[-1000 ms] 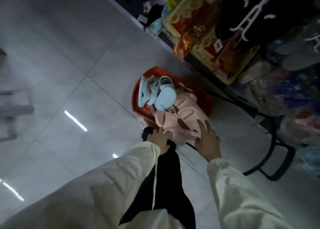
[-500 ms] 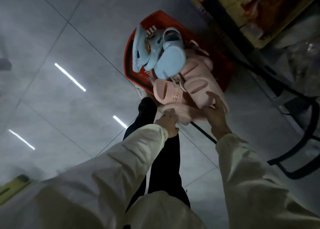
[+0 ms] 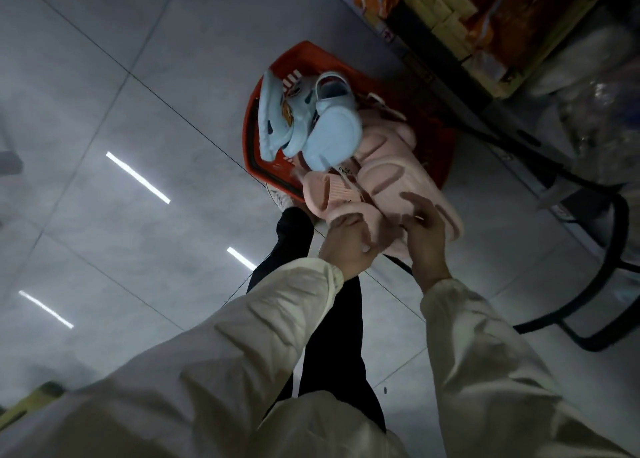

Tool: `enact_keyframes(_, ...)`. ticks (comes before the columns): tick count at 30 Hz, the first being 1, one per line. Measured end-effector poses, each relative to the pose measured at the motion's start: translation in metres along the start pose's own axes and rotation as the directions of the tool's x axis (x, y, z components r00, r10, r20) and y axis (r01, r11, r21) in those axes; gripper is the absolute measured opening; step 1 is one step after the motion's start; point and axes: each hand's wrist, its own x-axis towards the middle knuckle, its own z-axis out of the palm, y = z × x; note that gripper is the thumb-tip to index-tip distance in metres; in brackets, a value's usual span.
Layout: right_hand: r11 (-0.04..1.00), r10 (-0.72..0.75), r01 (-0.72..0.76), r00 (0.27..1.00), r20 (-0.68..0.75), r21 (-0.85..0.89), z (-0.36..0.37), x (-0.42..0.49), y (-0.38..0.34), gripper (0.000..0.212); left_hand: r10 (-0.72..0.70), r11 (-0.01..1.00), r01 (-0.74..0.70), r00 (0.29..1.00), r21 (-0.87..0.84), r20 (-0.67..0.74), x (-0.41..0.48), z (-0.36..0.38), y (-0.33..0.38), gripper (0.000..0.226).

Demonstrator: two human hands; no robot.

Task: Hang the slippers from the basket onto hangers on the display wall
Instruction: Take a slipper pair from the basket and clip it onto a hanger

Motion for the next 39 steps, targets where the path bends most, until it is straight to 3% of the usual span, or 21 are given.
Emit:
enact_keyframes(3,0.999,-0.026,0.027,0.999,-0.02,0.043,0.007,-0.011,-0.008,0.045,0.018,0.999,-0.02,0.999,-0.049,-0.037,-0.003,-0.01,0.007,0.037)
enact_keyframes(10,0.987,0.043,-0.031,0.996,-0.076,0.155,0.03,-0.03,-0.024,0.039,0.031,0.996,-0.045,0.983,-0.076,-0.179,-0.006,-0.025,0.012,0.098)
enact_keyframes(17,0.951,0.156,-0.167,0.986,0.064,0.26,0.045,-0.037,-0.019,0.03,-0.101,0.977,0.135,0.975,0.167,-0.199,0.0,-0.034,-0.008,0.082)
enact_keyframes(19,0.959,0.233,-0.246,0.967,0.108,0.137,0.047,-0.035,-0.023,0.03,-0.129,0.964,0.157,0.982,0.216,-0.136,0.002,-0.035,-0.019,0.082)
enact_keyframes(21,0.948,0.306,-0.285,0.939,0.155,-0.143,0.047,-0.029,-0.03,0.029,-0.15,0.96,0.172,0.982,0.222,-0.112,0.0,-0.04,-0.024,0.08)
enact_keyframes(23,0.85,0.322,-0.216,0.935,0.15,-0.481,0.046,-0.012,-0.041,0.023,-0.163,0.961,0.184,0.98,0.208,-0.114,0.001,-0.041,-0.03,0.07)
enact_keyframes(25,0.727,0.201,-0.092,0.976,0.083,-0.68,0.048,0.004,-0.067,0.015,-0.159,0.955,0.182,0.981,0.236,-0.113,0.001,-0.044,-0.032,0.06)
enact_keyframes(27,0.667,0.034,0.01,0.998,0.044,-0.745,0.057,0.029,-0.088,0.03,-0.157,0.948,0.177,0.983,0.265,-0.094,0.004,-0.046,-0.04,0.063)
enact_keyframes(29,0.671,-0.09,0.12,0.993,0.081,-0.731,0.069,0.068,-0.1,0.052,-0.144,0.935,0.162,0.986,0.315,-0.083,0.007,-0.046,-0.049,0.069)
enact_keyframes(32,0.502,-0.105,0.292,0.955,0.277,-0.814,0.081,0.147,-0.088,0.059,-0.076,0.922,0.083,0.997,0.378,-0.035,0.018,-0.043,-0.063,0.07)
enact_keyframes(36,0.342,0.013,0.43,0.887,0.462,-0.835,0.105,0.182,-0.091,0.052,-0.002,0.938,0.026,0.998,0.345,-0.068,0.023,-0.039,-0.077,0.066)
enact_keyframes(37,0.36,0.009,0.452,0.873,0.488,-0.816,0.112,0.179,-0.096,0.054,0.003,0.941,0.022,0.997,0.337,-0.073,0.022,-0.039,-0.077,0.066)
enact_keyframes(39,0.471,-0.014,0.334,0.928,0.372,-0.817,0.116,0.173,-0.097,0.064,0.015,0.946,0.009,0.997,0.323,-0.07,0.022,-0.04,-0.076,0.065)
